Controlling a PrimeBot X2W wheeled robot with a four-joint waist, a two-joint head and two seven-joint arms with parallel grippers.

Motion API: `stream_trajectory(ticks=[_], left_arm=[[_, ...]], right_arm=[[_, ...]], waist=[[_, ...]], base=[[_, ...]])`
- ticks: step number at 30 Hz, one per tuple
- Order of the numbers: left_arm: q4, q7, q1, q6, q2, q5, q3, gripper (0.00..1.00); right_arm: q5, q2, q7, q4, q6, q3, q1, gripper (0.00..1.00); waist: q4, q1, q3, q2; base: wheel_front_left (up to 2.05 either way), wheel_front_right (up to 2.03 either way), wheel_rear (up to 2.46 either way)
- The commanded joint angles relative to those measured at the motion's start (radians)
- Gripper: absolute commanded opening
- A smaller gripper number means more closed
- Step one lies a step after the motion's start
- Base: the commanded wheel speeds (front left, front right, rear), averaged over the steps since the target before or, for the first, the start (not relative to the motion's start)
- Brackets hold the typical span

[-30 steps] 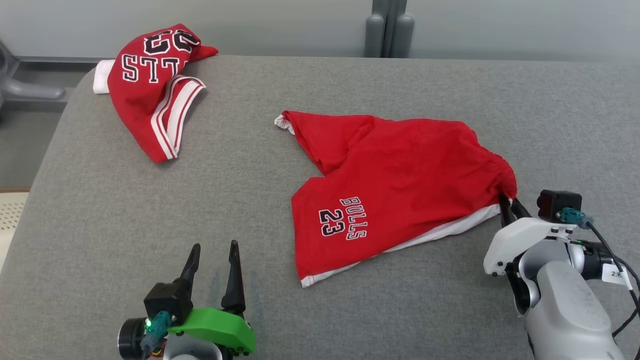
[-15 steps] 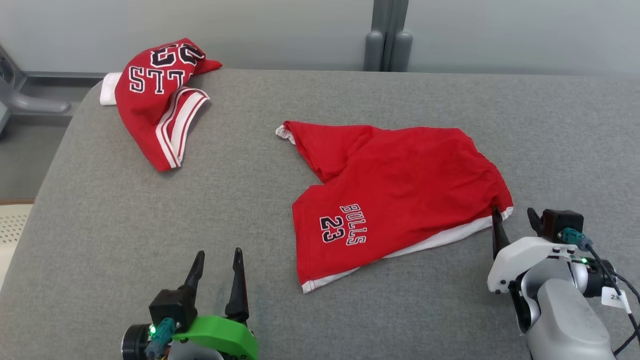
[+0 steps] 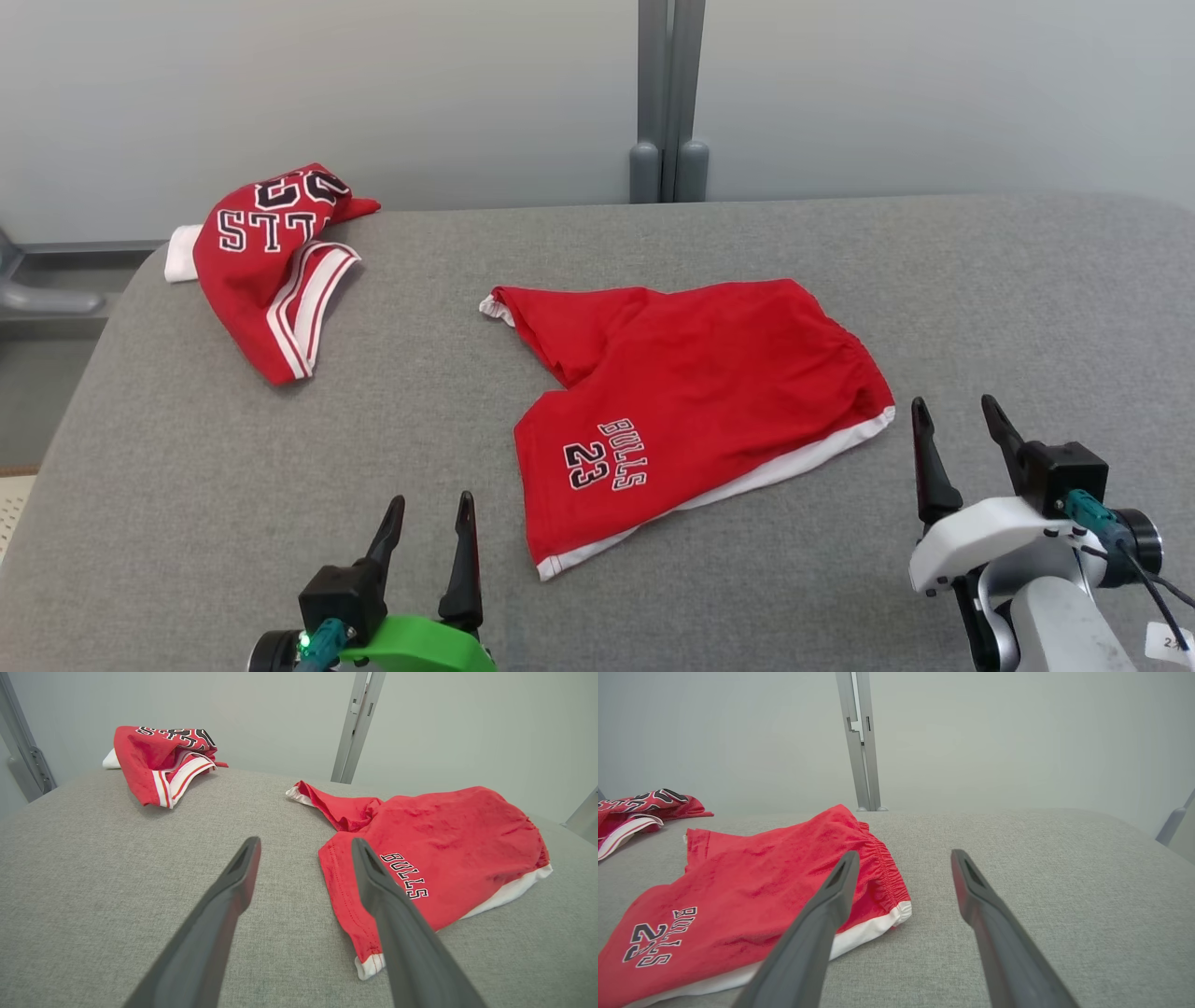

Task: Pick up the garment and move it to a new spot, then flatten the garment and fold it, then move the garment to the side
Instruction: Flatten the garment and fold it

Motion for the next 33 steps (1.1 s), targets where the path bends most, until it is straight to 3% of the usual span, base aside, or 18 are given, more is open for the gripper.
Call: stream_trajectory(ticks=[1, 8, 21, 33], left_arm=[[-0.001, 0.0, 0.015, -0.006, 0.001, -0.003, 0.003, 1.0], [-0.005, 0.0, 0.028, -0.007, -0.003, 0.005, 0.025, 1.0], [-0.006, 0.0, 0.037, -0.006, -0.006, 0.026, 0.042, 1.0], [0.171, 0.142, -0.014, -0.071, -0.007, -0.039, -0.104, 1.0]], right_arm=[[0.012, -0.002, -0.002, -0.026, -0.001, 0.005, 0.031, 1.0], [0.065, -0.002, -0.003, -0.129, -0.001, 0.029, 0.128, 1.0], [0.061, -0.003, -0.003, -0.151, -0.001, 0.056, 0.147, 1.0], [0.049, -0.003, 0.012, -0.151, -0.001, 0.068, 0.123, 1.0]], waist=[[-0.009, 0.0, -0.019, 0.0], [-0.003, 0.0, -0.036, 0.0], [-0.001, 0.0, -0.038, 0.0], [-0.072, 0.0, 0.023, 0.0]], base=[[0.0, 0.0, 0.0], [0.0, 0.0, 0.0], [0.0, 0.0, 0.0], [0.0, 0.0, 0.0]])
